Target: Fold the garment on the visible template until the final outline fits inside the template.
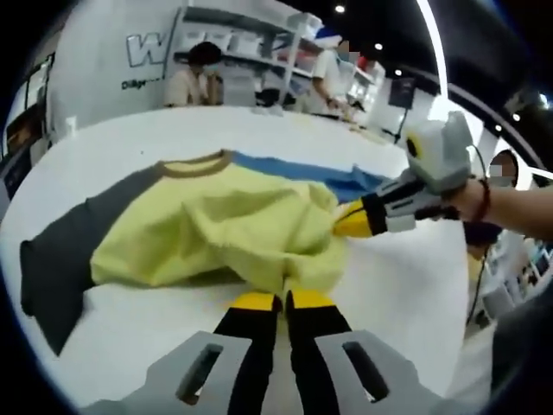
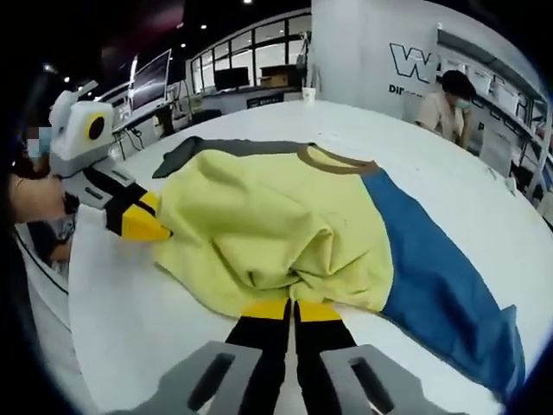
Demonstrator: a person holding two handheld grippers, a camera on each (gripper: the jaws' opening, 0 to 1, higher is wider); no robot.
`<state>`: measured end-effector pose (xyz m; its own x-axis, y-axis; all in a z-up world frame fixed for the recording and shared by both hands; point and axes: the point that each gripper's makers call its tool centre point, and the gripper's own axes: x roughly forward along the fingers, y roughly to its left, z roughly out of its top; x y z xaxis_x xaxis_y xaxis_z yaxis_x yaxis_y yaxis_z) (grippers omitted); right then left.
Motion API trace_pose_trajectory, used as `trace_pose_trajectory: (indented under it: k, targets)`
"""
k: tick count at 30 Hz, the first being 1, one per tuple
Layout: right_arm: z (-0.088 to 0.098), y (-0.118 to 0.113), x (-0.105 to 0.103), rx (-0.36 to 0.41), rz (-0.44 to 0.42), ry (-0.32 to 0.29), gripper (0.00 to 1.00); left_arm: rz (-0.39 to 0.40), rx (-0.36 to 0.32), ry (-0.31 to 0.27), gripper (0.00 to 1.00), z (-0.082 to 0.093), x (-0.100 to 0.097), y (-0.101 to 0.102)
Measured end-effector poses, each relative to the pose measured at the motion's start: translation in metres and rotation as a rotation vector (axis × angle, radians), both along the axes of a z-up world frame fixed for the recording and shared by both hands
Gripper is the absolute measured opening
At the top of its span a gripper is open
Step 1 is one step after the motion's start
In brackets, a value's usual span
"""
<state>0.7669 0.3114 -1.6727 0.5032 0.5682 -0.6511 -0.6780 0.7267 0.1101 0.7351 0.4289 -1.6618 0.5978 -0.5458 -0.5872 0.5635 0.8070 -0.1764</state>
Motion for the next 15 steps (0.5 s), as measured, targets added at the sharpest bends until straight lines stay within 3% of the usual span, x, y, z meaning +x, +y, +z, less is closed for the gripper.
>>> trace_pose_trajectory:
  k: [4,6,8,12,15]
  targets:
    - [-0.007,-0.002,0.003,-0.048,0.01,-0.022,0.0,-0.013,-0.004,0.04,0.01,-0.014,-0.001,-0.007]
    - [-0.009,-0.008,0.008,-0.1,0.004,-0.051,0.0,-0.025,-0.023,0.049,0.01,-0.015,-0.001,-0.01]
    - [-0.01,-0.008,0.008,-0.105,0.002,-0.054,0.0,-0.024,-0.028,0.065,0.01,-0.016,-0.001,-0.011]
    - [-0.01,-0.012,0.011,-0.124,-0.013,-0.064,0.0,-0.017,-0.005,0.044,0.01,-0.017,0.002,-0.007]
    - [-0.009,-0.008,0.006,-0.115,-0.002,-0.048,0.0,-0.027,-0.025,0.028,0.01,-0.003,-0.003,-0.008]
